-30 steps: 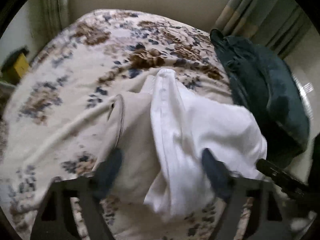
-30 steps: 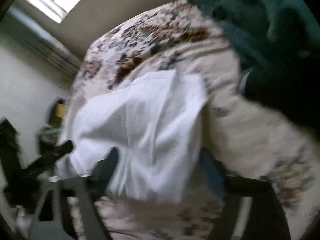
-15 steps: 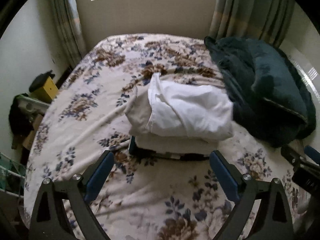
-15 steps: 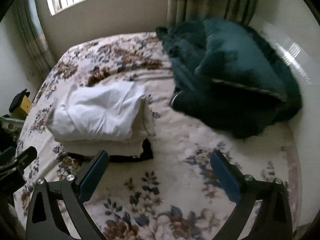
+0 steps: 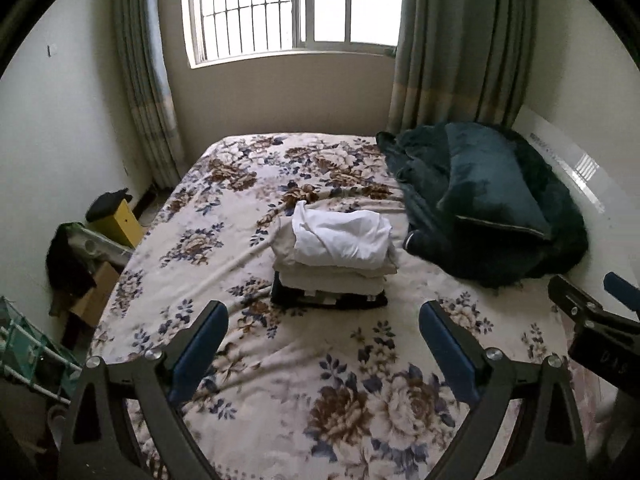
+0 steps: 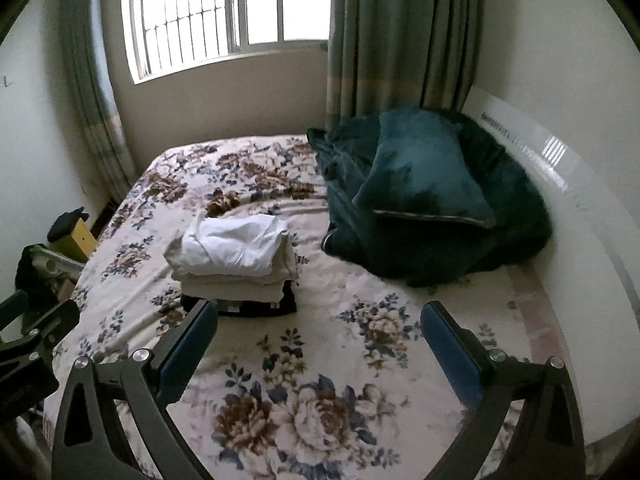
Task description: Fold small clothes
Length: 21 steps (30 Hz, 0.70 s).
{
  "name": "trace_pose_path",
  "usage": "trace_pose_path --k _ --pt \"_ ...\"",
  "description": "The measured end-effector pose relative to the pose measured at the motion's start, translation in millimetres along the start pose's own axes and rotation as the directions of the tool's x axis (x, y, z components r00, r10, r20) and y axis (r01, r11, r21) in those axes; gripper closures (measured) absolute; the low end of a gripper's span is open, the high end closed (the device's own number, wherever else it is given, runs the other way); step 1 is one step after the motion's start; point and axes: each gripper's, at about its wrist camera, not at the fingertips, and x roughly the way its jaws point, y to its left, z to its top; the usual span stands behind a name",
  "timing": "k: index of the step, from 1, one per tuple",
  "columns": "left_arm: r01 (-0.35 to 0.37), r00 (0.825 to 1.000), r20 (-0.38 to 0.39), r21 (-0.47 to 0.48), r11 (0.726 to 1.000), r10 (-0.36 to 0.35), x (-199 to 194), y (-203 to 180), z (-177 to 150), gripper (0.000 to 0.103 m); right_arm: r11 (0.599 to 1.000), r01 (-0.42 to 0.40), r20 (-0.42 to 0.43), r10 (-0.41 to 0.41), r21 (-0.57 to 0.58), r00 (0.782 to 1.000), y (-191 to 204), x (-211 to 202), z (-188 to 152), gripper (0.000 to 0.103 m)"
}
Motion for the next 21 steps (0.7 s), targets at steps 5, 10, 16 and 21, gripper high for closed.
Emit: trace_pose_path --k 5,10,16,21 --pt "-0.022 0.999 0.046 0.013 1.0 0.022 -55 -9 -19 0.005 1.0 -0.014 0.049 0.015 -0.028 0.999 -9 -69 -18 0.0" --pt "-0.017 0.998 0.064 0.004 1.0 0.017 -91 -13 -33 0.005 0.999 -0.026 0.088 0.03 -0.045 0.996 -14 -117 -30 0.0" --pt "-0.01 0.996 0.086 -0.017 1.0 0.011 -117 -18 -45 0.005 0.998 -0.045 0.102 0.05 -0.053 0.993 -21 -152 -46 0.0" --pt "-0.01 0.996 0.092 -0.028 1.0 0.012 -130 -21 -56 0.005 0.997 -0.055 0.103 0.06 -0.047 0.993 -27 -163 -55 0.0"
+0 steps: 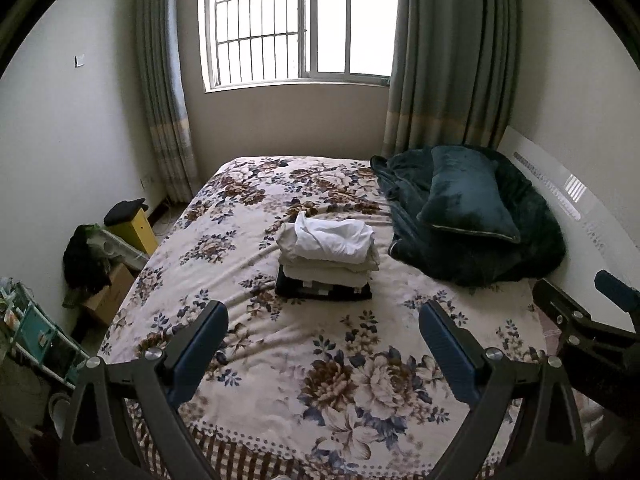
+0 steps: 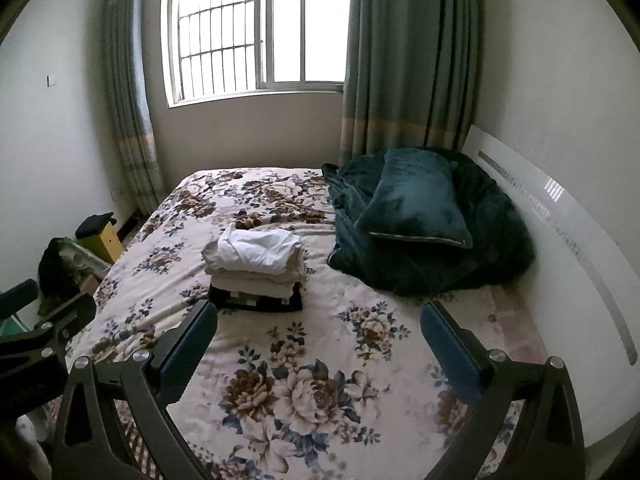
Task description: Fold small clothes
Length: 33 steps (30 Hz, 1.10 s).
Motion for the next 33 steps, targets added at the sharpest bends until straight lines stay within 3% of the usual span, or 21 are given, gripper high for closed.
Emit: trace_pose_path --k 4,33 --pt "0.007 1.0 0.008 -0.007 1.0 -0.007 -8 0 -4 0.0 1.0 0.014 0.006 -0.014 -0.001 1.0 -2 -7 -6 0.0" --pt "-0.027 1.0 0.009 -0.033 0.999 0.028 -26 -1 -14 0.0 1.0 -0.011 0.007 0.011 -0.009 1.0 -1 -12 -2 0.0"
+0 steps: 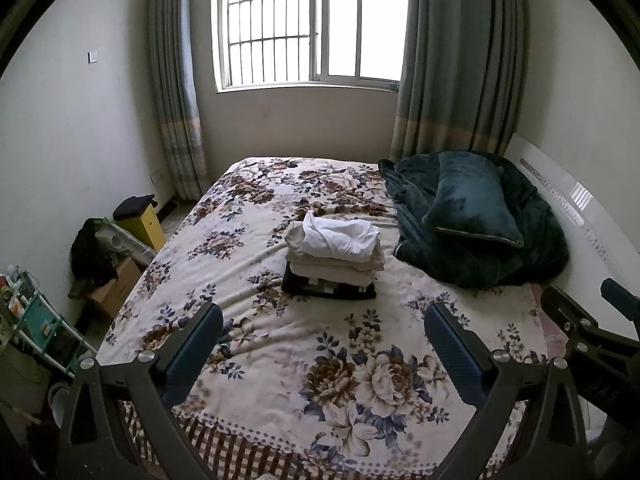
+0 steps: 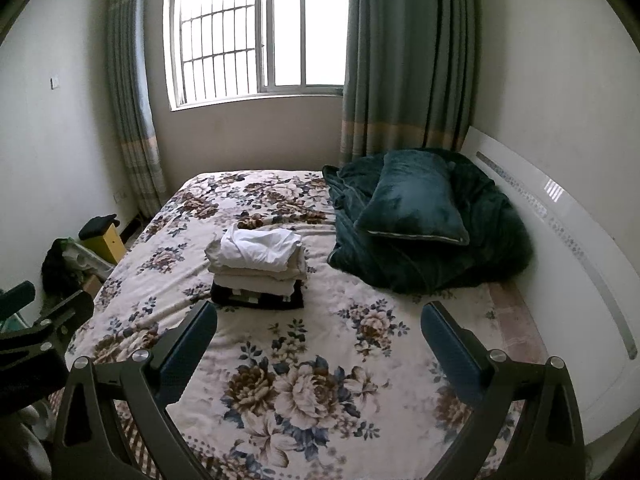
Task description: Fold small clothes
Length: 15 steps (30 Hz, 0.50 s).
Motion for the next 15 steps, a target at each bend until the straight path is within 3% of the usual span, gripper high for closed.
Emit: trace_pose_path --k 15 --pt "-0.014 1.0 0.0 -0.004 1.0 0.014 -1.5 -0.4 -1.7 0.0 1.0 -0.017 -0.005 0.017 -0.002 1.0 -2.2 1.8 -0.4 0.0"
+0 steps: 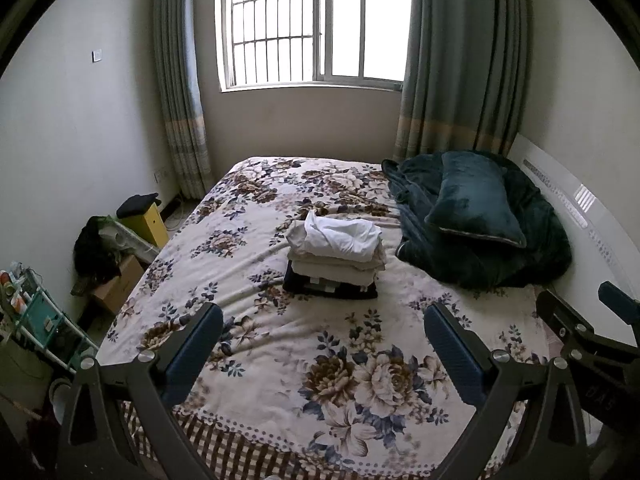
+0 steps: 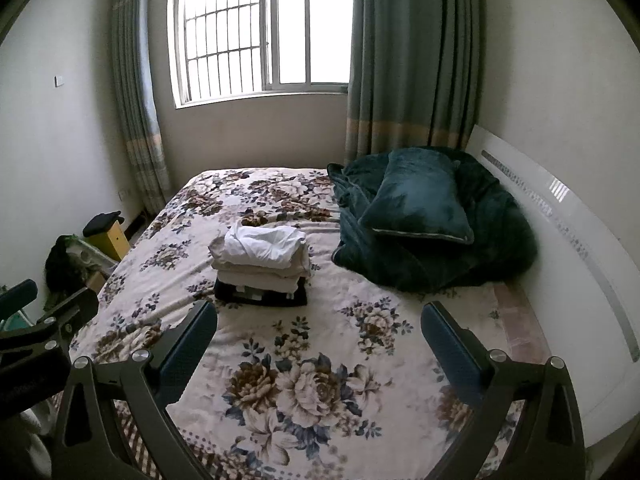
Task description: Fold small clothes
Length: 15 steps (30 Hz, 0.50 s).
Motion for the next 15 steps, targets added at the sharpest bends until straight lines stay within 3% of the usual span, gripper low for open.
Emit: trace_pose_path --k 15 --pt "-0.002 1.0 -0.006 0.003 1.0 0.002 -0.6 -0.7 -0.6 0.0 1.0 0.005 -0.001 -0.005 0.001 1.0 0.4 -2.3 -2.4 0.0"
